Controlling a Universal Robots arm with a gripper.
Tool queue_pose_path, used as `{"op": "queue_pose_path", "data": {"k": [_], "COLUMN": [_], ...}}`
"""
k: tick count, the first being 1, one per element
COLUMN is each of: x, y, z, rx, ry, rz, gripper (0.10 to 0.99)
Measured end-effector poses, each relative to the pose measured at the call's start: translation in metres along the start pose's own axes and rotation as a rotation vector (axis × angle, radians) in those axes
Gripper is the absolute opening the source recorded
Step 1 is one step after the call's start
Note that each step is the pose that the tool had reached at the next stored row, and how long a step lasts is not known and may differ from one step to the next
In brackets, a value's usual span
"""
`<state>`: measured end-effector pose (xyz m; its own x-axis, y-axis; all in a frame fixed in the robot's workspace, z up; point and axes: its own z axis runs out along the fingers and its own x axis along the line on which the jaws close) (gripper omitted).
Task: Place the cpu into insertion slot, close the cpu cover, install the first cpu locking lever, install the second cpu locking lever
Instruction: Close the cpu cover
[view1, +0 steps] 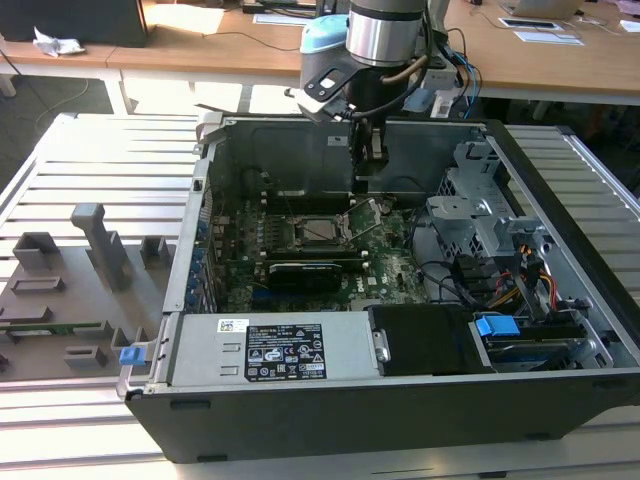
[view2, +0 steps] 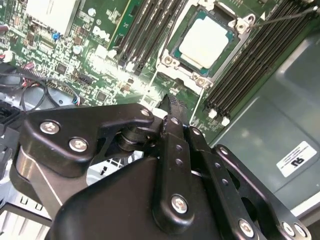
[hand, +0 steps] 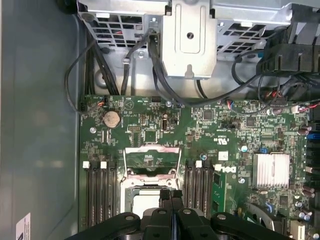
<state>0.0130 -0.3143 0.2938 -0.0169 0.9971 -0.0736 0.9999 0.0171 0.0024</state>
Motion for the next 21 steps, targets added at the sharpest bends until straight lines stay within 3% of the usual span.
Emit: {"op": "queue_pose_path", "data": {"k": [4, 8, 21], "x": [-0.0002, -0.0002, 0.0008], "y": [0.0123, 0.0198, 0.0324], "z": [0.0001, 0.0002, 0.0137], "rx": [0.000, 0.000, 0.000], "ry": [-0.0007, -0.0022, -0.0022], "rz": [0.000, 0.000, 0.000], "gripper": [0.106, 0.106, 0.106]}}
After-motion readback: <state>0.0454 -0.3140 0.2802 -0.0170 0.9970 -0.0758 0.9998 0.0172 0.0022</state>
